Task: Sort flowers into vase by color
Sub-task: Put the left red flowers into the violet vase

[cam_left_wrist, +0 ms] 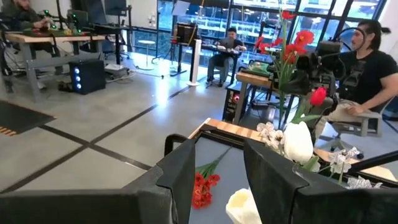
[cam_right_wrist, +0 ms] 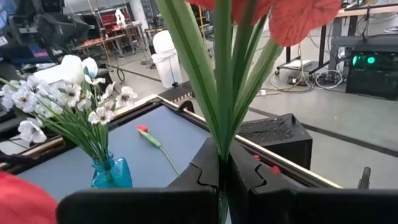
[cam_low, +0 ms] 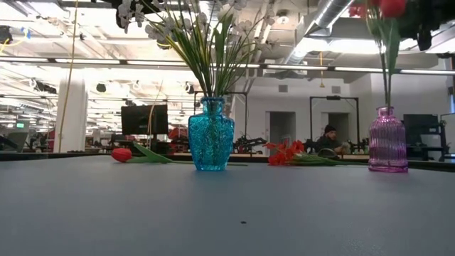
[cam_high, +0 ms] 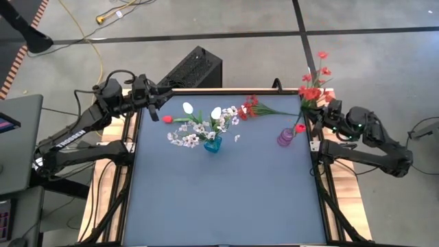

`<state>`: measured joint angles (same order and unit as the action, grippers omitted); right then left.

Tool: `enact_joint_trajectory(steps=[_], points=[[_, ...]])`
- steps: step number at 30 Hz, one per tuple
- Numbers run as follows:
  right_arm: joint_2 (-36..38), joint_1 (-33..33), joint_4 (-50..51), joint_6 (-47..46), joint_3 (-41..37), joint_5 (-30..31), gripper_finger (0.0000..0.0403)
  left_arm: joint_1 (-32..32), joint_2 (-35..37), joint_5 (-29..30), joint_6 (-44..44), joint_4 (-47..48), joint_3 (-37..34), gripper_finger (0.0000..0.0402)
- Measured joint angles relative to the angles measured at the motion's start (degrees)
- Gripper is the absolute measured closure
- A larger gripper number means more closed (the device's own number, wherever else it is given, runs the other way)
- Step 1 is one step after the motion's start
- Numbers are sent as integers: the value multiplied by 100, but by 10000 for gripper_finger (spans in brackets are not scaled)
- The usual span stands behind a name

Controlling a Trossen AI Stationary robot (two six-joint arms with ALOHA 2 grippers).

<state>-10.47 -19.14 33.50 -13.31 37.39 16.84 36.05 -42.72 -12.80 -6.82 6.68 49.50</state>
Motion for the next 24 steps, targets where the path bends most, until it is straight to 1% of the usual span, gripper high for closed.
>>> enact_joint_trajectory(steps=[9, 14, 17, 24], points=[[2, 0, -595, 95, -599, 13, 373, -17, 0, -4, -151, -2, 0, 276], [-1, 0, -486, 140, -678, -18, 373, -155, 0, -11, -162, -2, 0, 276], [-3, 0, -371, 184, -680, -145, 373, -229, 0, -23, -126, -2, 0, 276], [-3, 0, -206, 151, -680, -253, 366, -267, 0, -20, -102, 21, 0, 276]])
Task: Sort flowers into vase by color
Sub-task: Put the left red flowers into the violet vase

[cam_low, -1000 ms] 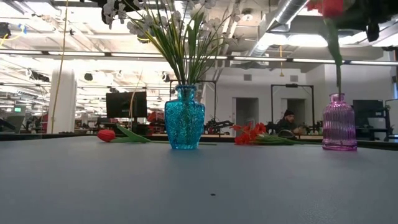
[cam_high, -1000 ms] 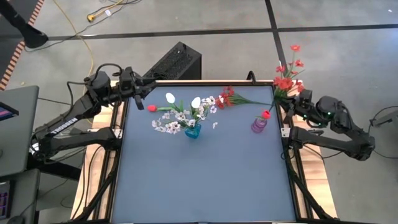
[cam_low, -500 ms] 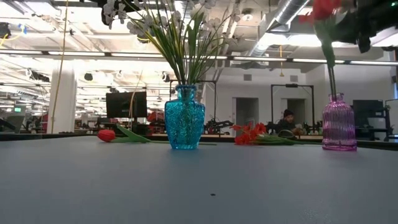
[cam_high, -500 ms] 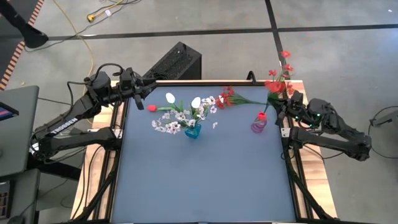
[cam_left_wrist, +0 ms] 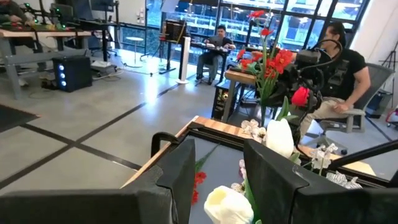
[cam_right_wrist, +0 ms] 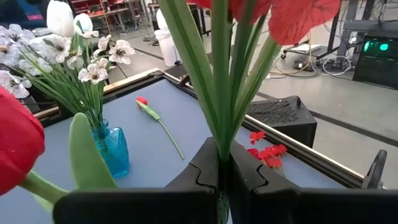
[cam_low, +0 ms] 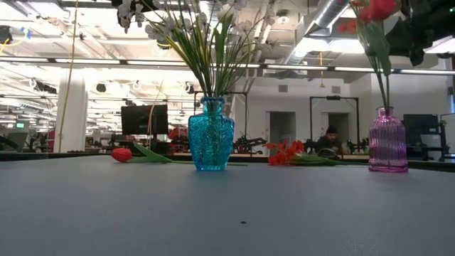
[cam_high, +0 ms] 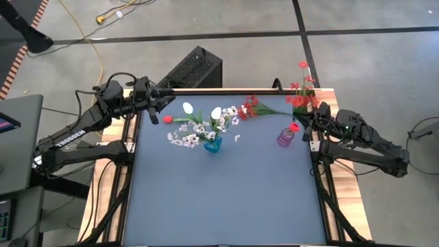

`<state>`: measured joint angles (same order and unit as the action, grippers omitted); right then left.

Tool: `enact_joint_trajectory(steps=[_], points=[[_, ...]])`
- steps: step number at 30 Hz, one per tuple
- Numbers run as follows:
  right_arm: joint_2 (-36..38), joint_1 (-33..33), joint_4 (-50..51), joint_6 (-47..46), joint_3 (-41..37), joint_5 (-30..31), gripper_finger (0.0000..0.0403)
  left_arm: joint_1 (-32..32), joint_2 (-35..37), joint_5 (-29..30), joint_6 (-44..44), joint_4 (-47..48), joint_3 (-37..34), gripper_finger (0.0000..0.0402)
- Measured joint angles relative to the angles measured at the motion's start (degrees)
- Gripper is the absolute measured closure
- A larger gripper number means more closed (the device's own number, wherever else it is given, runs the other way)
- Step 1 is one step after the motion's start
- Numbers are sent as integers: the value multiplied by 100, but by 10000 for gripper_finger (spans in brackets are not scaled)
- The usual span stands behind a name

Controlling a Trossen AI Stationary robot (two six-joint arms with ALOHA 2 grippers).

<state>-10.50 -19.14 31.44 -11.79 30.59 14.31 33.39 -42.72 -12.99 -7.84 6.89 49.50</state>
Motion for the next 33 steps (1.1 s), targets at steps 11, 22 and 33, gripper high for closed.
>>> enact_joint_trajectory(steps=[11, 22, 33], points=[[-506, 28, 101, -83, 2, -31, 369, -125, -2, 16, -1, 27, 0, 276], [-1779, 369, 85, -39, 4, 34, 367, -208, -2, 24, 15, 288, 0, 276], [-1683, 261, 124, -60, 96, 67, 278, -208, -2, 24, 63, 280, 0, 276]])
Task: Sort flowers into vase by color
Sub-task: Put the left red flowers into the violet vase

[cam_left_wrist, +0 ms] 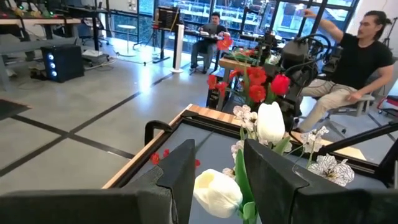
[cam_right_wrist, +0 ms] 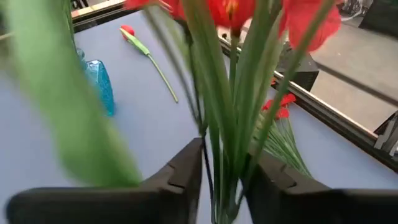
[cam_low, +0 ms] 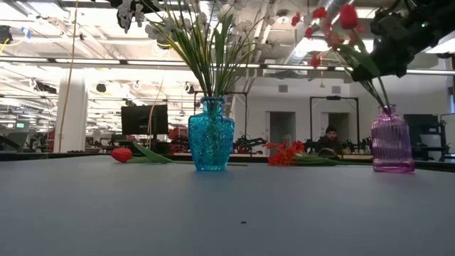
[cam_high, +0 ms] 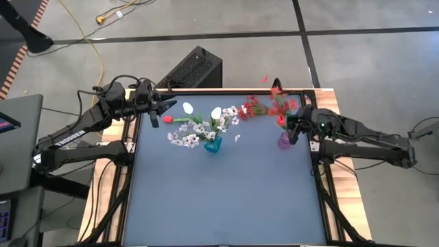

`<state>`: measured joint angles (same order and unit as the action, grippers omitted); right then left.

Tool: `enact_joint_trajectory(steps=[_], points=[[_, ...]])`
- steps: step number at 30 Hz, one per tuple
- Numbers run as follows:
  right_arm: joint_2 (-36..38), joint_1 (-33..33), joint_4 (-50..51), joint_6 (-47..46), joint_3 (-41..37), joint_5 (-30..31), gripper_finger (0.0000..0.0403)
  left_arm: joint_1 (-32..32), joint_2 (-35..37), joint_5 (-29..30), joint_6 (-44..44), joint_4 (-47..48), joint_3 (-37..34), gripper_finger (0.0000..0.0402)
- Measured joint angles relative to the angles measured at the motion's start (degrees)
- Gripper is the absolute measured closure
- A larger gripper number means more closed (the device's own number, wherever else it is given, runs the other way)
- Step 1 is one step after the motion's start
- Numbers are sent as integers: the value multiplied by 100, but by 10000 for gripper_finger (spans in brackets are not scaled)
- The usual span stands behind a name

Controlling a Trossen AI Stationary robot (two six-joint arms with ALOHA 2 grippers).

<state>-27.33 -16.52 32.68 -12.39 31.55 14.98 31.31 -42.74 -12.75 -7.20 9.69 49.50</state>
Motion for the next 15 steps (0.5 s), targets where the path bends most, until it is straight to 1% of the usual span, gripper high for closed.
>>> enact_joint_trajectory(steps=[5, 8, 11, 13, 15], points=[[-4, -1, 386, -308, 316, -213, 216, 0, 0, 2, 72, -4, 0, 276], [-28, -1, 959, -576, 608, -515, 187, 0, 0, 7, 153, -9, 0, 276], [-97, -1, 1727, -899, 930, -985, 169, 0, 0, 7, 161, -11, 0, 276], [-142, -1, 2158, -1009, 1132, -1268, 164, 0, 0, 9, 238, -12, 0, 276], [-197, -1, 2530, -1011, 1317, -1425, 164, 0, 0, 34, 308, -1, 0, 276]])
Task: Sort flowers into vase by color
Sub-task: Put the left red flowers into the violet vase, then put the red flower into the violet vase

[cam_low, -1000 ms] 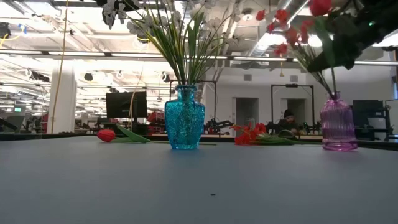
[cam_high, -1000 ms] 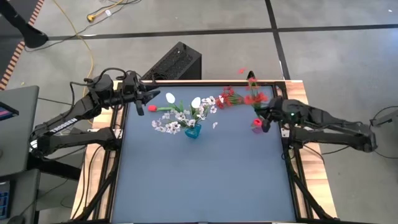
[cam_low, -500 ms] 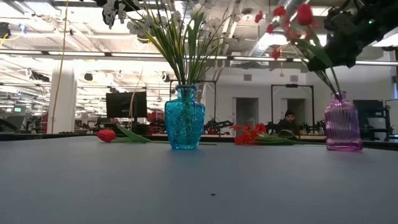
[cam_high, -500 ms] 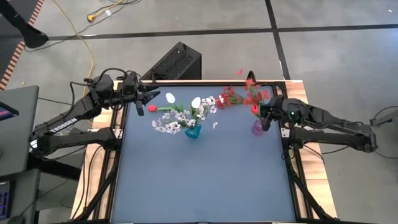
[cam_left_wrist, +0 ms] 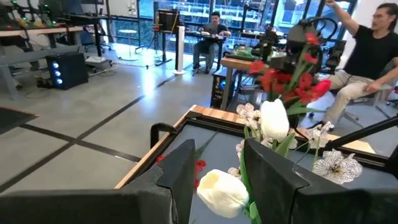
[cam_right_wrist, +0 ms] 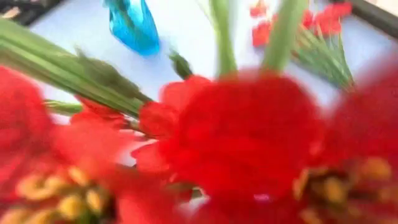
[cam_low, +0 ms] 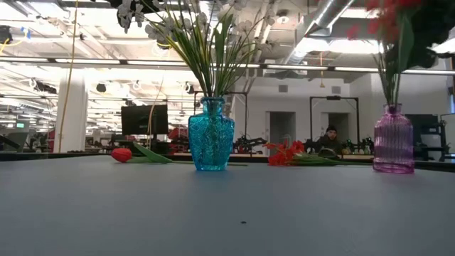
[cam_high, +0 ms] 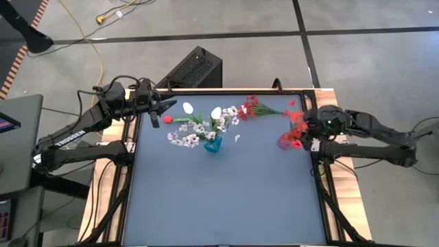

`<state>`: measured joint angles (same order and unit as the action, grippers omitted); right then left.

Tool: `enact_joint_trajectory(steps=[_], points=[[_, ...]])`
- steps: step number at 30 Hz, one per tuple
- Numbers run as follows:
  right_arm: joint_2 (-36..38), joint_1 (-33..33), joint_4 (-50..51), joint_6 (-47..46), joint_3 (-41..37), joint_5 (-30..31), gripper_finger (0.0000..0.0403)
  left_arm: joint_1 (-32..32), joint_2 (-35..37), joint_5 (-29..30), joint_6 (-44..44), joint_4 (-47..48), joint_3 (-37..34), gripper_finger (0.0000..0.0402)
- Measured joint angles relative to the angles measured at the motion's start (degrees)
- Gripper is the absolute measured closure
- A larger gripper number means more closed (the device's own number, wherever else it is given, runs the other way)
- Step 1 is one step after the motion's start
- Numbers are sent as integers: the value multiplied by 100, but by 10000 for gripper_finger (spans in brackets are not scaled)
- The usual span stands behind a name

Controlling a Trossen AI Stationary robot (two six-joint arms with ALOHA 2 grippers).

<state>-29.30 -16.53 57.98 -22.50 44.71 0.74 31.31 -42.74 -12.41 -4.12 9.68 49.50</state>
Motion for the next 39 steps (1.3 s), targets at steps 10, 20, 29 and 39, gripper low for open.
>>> enact_joint_trajectory(steps=[10, 20, 29, 39], points=[[-443, -4, 1901, -11, 1049, -81, 164, 218, -393, 259, 128, 818, 4, 276], [-1125, -4, 3125, 2, 2221, -54, 164, 794, -1445, -199, 722, 1190, 4, 276], [-1554, -6, 3120, 51, 3596, -35, 164, 1401, -2701, -334, 1607, 1427, 2, 276], [-1600, -6, 2074, 48, 4960, 408, 164, 1453, -4434, -382, 3193, 873, 2, 276]])
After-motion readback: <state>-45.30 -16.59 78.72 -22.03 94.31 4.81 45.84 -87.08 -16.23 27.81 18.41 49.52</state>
